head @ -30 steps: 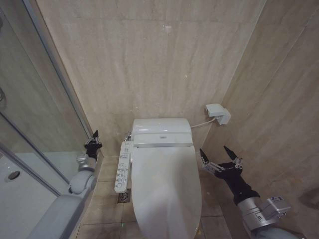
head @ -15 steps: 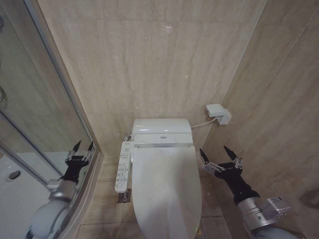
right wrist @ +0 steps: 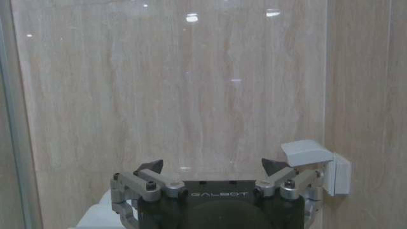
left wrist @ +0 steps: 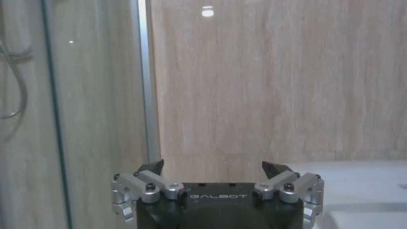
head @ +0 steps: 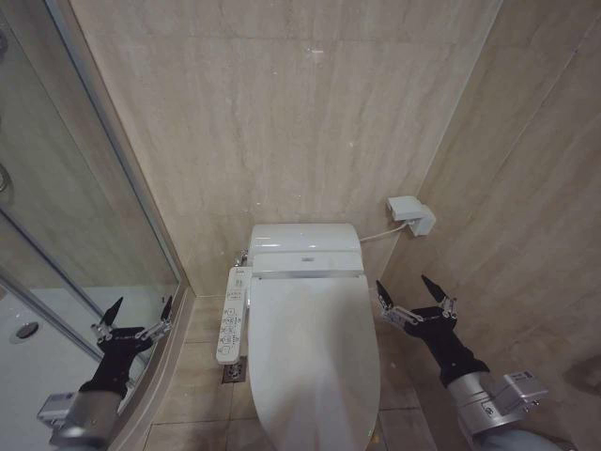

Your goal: Open the toilet lid, clean the toilet bowl with a toilet brush, close the toilet lid, and flush.

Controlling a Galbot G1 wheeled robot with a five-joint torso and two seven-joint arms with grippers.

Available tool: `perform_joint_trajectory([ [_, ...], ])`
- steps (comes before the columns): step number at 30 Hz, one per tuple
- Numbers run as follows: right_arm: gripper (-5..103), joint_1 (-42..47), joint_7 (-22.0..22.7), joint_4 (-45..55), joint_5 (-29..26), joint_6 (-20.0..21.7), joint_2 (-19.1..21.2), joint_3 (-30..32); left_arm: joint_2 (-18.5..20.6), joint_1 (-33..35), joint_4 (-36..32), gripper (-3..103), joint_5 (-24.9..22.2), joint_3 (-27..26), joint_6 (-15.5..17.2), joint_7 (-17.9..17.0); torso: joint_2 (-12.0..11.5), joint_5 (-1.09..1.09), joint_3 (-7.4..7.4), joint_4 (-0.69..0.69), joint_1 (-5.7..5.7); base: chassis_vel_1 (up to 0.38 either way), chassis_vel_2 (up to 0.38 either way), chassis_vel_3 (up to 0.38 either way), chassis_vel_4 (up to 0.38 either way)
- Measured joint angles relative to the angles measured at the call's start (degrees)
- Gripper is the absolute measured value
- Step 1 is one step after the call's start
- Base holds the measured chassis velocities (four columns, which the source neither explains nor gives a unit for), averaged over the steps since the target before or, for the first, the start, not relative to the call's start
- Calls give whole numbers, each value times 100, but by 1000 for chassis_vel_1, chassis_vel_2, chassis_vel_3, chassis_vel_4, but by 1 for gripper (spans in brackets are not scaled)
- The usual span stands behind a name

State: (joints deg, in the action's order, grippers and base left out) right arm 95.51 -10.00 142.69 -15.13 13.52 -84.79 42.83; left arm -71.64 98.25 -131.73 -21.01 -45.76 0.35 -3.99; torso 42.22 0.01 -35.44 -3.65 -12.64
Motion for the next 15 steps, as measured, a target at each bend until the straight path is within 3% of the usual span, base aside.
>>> perform_joint_trajectory([
  [1, 100, 0, 0, 0, 0, 0, 0, 0, 0, 0, 0, 93, 0, 0, 0, 0, 0, 0, 0, 0, 0, 0, 0, 0, 0],
  [2, 100, 0, 0, 0, 0, 0, 0, 0, -77, 66, -141, 100, 20, -26, -1, 5, 0, 0, 0, -1, 0, 0, 0, 0, 0],
  [7, 100, 0, 0, 0, 0, 0, 0, 0, -279, 196, -458, 100, 71, -67, 36, 10, 0, 0, 0, -2, 0, 0, 0, 0, 0],
  [10, 100, 0, 0, 0, 0, 0, 0, 0, -441, 309, -428, 100, 169, -67, -302, 232, 0, 0, 0, -2, -1, 0, 0, 0, 0],
  [15, 100, 0, 0, 0, 0, 0, 0, 0, -604, 452, -381, 100, 303, -136, -409, 461, 0, 0, 0, 0, -1, 0, 0, 0, 0],
])
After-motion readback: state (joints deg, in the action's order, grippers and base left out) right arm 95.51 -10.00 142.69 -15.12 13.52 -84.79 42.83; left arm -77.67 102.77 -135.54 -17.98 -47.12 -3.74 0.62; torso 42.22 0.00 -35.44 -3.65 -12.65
